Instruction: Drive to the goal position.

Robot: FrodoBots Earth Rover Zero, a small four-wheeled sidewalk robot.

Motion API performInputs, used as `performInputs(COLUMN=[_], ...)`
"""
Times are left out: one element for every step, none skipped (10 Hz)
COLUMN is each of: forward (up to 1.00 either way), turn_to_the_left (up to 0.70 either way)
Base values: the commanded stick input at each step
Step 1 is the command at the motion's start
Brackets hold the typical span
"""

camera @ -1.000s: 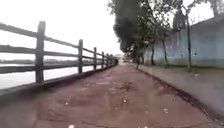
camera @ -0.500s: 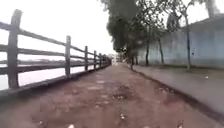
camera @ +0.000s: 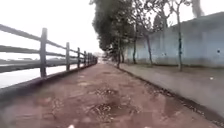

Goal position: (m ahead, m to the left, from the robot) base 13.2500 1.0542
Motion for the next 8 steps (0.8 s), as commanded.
performInputs(forward=[1.00, 1.00, 1.00, 1.00, 1.00, 1.00, 1.00, 1.00], turn_to_the_left=[0.10, 0.10, 0.10, 0.10, 0.10, 0.10, 0.10, 0.10])
